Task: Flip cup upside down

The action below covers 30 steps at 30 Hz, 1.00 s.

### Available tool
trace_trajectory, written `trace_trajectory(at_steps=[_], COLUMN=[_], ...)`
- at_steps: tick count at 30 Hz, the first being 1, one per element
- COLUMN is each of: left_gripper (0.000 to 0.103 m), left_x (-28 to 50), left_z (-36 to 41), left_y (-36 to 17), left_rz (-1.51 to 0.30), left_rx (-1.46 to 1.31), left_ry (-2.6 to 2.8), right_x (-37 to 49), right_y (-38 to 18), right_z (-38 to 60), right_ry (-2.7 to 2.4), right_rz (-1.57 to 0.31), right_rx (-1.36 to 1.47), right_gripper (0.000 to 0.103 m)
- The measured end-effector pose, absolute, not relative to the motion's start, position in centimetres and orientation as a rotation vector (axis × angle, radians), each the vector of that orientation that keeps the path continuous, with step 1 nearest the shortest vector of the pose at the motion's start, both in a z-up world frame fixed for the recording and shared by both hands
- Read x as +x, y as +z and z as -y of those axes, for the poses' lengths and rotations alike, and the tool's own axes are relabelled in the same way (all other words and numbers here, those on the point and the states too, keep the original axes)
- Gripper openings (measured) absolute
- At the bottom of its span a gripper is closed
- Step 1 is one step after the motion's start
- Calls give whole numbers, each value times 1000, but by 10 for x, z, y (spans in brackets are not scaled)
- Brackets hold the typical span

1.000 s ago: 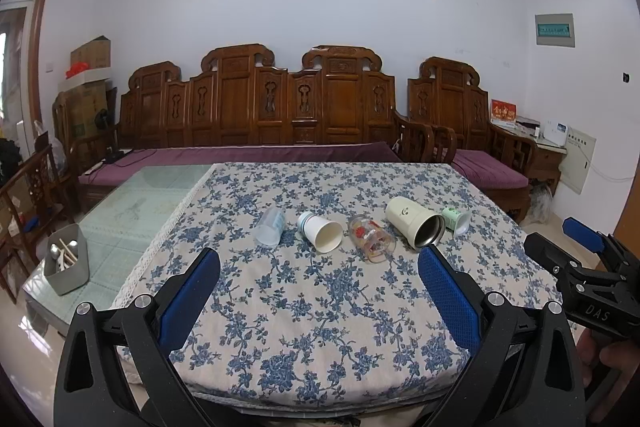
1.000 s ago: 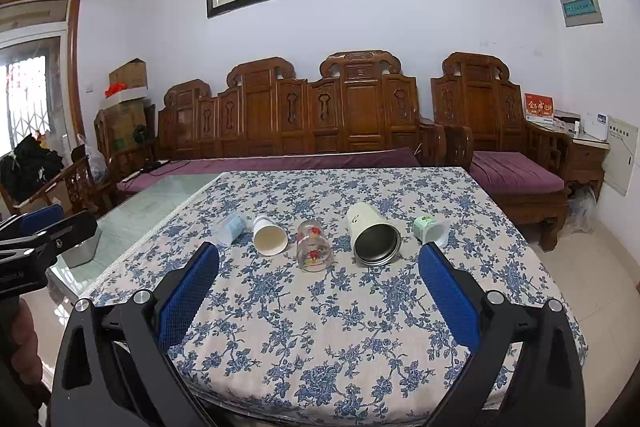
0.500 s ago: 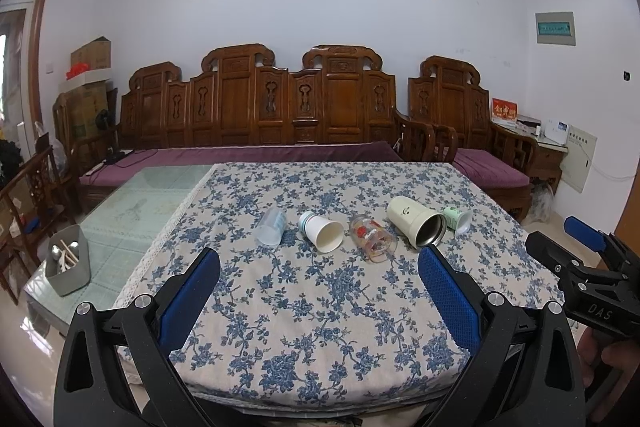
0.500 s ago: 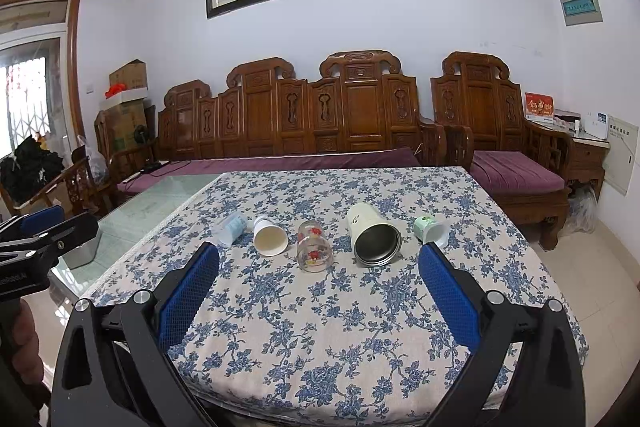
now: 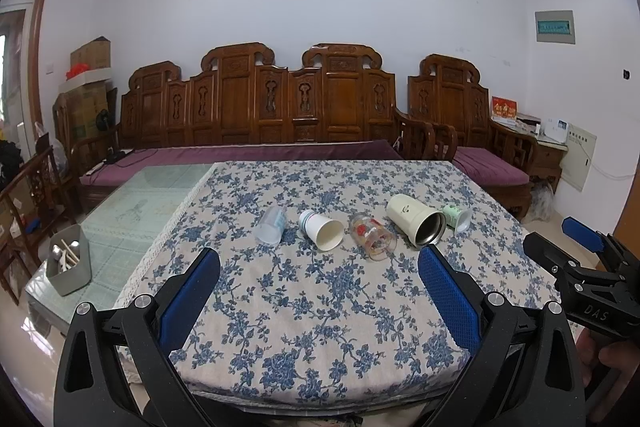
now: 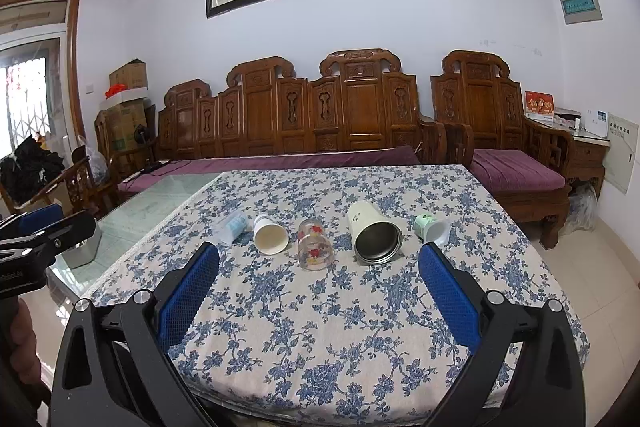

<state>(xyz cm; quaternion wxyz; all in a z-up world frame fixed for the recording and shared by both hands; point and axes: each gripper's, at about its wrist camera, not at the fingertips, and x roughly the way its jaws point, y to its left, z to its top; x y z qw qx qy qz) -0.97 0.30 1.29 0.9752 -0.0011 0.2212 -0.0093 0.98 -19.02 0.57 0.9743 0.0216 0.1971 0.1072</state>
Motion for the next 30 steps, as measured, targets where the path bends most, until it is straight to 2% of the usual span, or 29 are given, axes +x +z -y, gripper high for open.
trace_trajectory(at_steps=[12, 16, 30], left_gripper=[96, 96, 96], left_x=[19, 40, 123], left_z=[-2, 1, 11], left_y=[-8, -18, -40], left_rz=[-536, -584, -713], left_rx=[26, 37, 64], left_ry=[-45, -83, -168], right_x=[39, 65, 179], right_y=[-13, -16, -23], right_z=[197, 203, 222], right_ry=[231, 208, 173], right_rz=[-456, -486, -605], right_rx=[41, 20, 7], right_gripper=[100, 95, 89])
